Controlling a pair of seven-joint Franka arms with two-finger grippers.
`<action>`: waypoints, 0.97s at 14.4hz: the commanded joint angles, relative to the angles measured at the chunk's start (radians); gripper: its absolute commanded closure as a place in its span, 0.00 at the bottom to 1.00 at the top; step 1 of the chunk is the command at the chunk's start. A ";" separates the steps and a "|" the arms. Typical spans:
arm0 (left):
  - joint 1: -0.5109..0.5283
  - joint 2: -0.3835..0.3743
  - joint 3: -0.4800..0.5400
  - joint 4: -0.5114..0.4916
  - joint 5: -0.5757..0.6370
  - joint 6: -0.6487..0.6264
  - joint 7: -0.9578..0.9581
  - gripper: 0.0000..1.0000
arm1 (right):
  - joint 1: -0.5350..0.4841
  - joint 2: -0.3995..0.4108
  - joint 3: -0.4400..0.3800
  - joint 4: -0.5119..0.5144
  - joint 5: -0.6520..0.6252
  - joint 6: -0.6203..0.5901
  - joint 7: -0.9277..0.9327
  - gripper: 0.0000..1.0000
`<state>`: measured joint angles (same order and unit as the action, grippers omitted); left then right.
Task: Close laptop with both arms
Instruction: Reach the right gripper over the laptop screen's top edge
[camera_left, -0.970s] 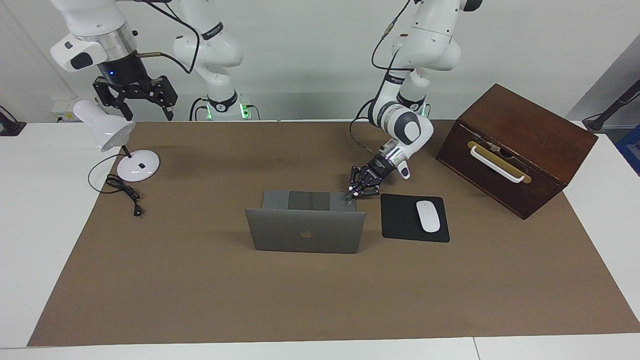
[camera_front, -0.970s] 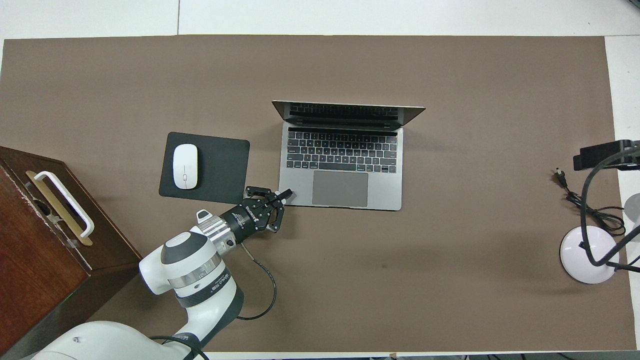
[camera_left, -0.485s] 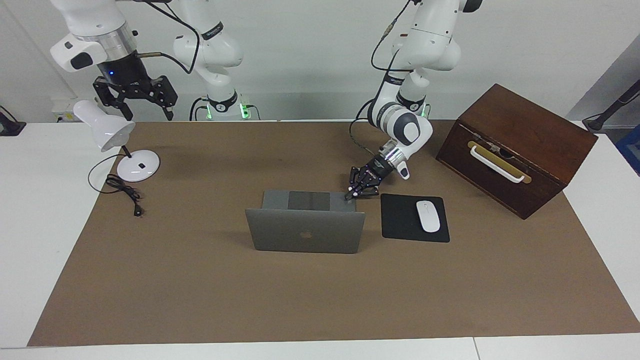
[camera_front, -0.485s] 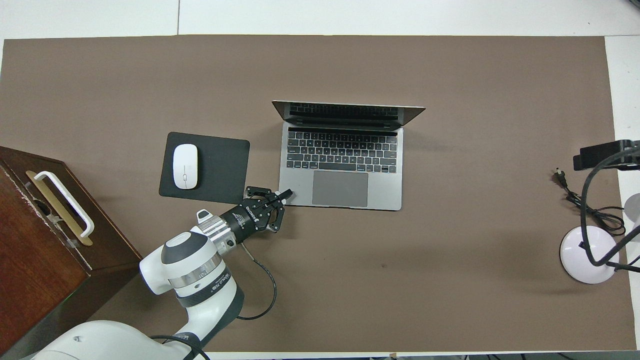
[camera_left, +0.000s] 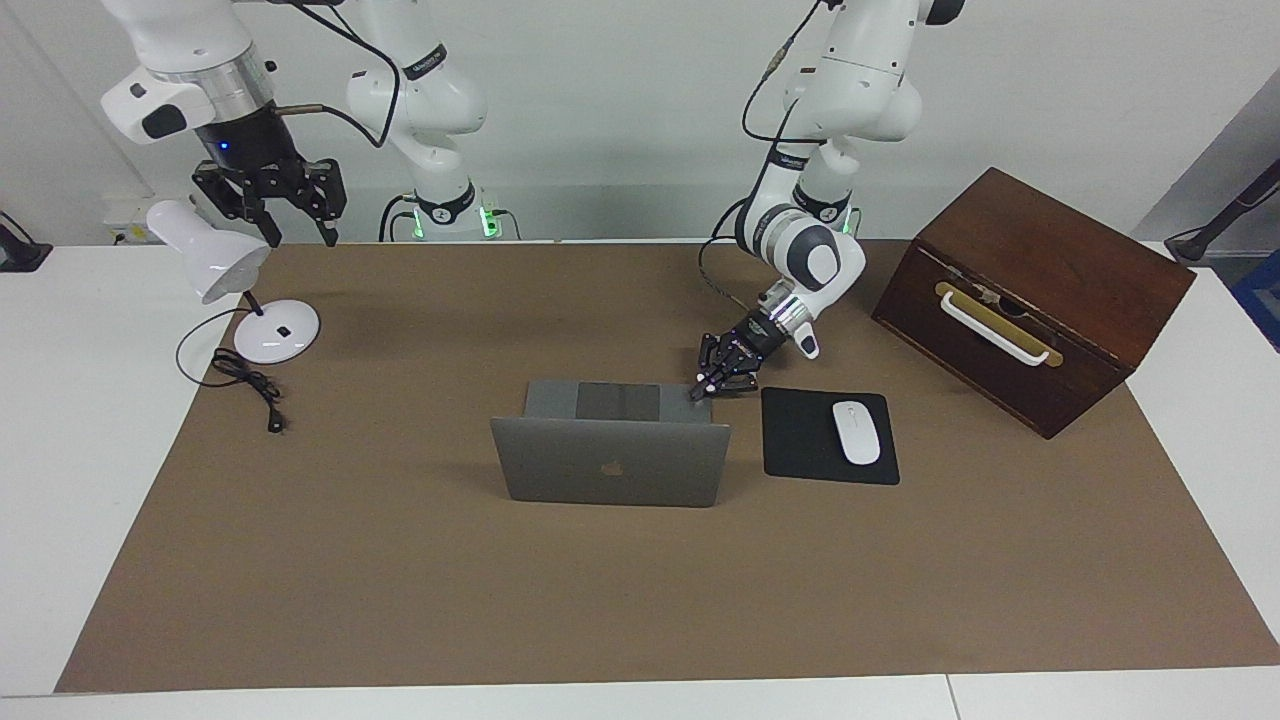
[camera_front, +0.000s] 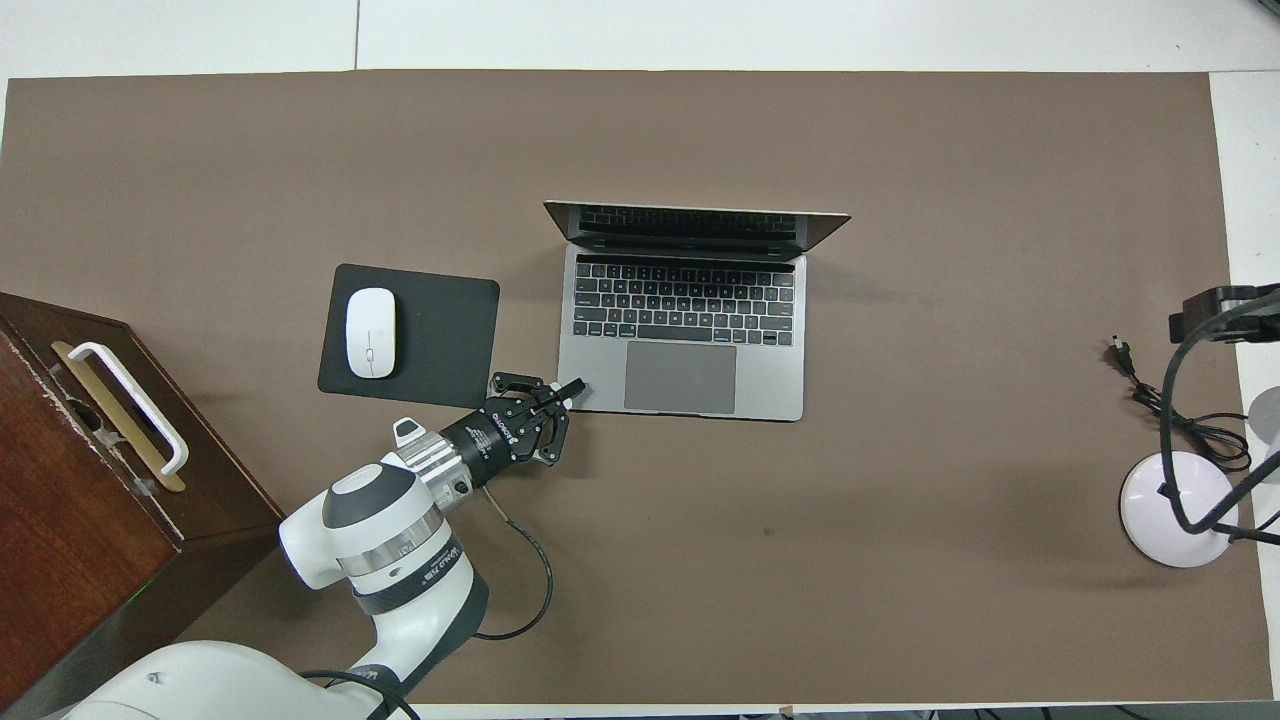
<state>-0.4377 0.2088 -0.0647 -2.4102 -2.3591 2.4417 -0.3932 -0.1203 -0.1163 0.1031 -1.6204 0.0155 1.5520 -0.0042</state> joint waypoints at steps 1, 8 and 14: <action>-0.015 0.032 0.009 0.016 -0.028 0.014 0.034 1.00 | -0.001 -0.016 0.004 -0.018 -0.005 0.037 -0.016 1.00; -0.015 0.032 0.009 0.016 -0.032 0.016 0.047 1.00 | 0.109 0.033 0.006 -0.018 -0.006 0.210 0.064 1.00; -0.015 0.032 0.009 0.014 -0.032 0.016 0.057 1.00 | 0.211 0.089 0.006 -0.050 -0.005 0.359 0.251 1.00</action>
<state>-0.4381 0.2089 -0.0648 -2.4103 -2.3611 2.4417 -0.3717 0.0633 -0.0326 0.1092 -1.6369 0.0156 1.8521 0.1660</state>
